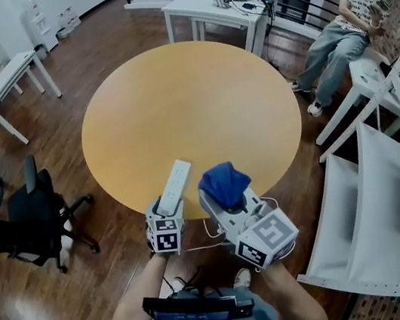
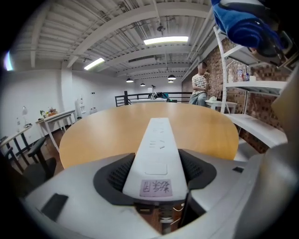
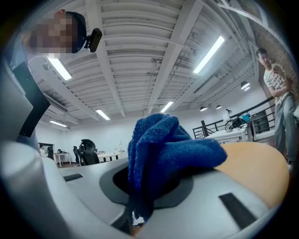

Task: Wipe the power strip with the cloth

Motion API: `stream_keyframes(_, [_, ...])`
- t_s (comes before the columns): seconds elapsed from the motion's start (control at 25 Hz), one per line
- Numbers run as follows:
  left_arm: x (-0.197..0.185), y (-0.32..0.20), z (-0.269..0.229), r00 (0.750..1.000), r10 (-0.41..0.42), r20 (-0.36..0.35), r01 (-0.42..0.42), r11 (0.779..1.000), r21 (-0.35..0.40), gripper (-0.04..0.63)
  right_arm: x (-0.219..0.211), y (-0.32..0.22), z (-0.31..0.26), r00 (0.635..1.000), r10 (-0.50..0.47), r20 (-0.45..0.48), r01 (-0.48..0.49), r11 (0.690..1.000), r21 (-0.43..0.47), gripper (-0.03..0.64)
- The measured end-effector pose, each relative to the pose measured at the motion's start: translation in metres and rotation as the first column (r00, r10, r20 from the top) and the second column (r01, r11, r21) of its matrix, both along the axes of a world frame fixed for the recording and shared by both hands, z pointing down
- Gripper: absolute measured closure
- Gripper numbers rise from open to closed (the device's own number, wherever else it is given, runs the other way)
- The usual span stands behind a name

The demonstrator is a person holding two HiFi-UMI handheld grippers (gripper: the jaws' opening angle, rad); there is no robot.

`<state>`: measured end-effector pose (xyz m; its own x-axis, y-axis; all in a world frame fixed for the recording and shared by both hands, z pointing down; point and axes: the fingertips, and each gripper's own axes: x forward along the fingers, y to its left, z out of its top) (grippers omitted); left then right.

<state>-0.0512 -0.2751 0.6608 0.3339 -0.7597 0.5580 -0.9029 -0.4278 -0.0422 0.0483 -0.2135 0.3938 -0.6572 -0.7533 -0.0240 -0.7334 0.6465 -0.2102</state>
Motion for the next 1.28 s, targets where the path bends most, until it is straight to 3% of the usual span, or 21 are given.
stream_keyframes(0.24, [0.003, 0.011, -0.009, 0.999, 0.037, -0.029, -0.037, 0.999, -0.001, 0.299, 0.002, 0.005, -0.001, 1.000, 0.001, 0.011, -0.001, 1.000, 0.002, 0.555])
stream_keyframes(0.72, [0.009, 0.017, -0.079, 0.992, 0.086, -0.091, -0.073, 0.988, 0.138, 0.302, -0.008, 0.015, -0.005, 0.999, -0.024, 0.027, 0.024, 1.000, 0.019, 0.555])
stream_keyframes(1.0, [0.011, 0.022, -0.147, 0.984, 0.131, -0.122, -0.095, 0.960, 0.263, 0.302, -0.012, 0.018, -0.013, 0.999, -0.030, 0.029, 0.029, 0.998, 0.048, 0.555])
stream_keyframes(1.28, [0.014, 0.039, -0.211, 0.974, 0.174, -0.145, -0.107, 0.918, 0.383, 0.302, -0.013, 0.022, -0.022, 0.999, -0.038, 0.020, 0.036, 0.997, 0.075, 0.555])
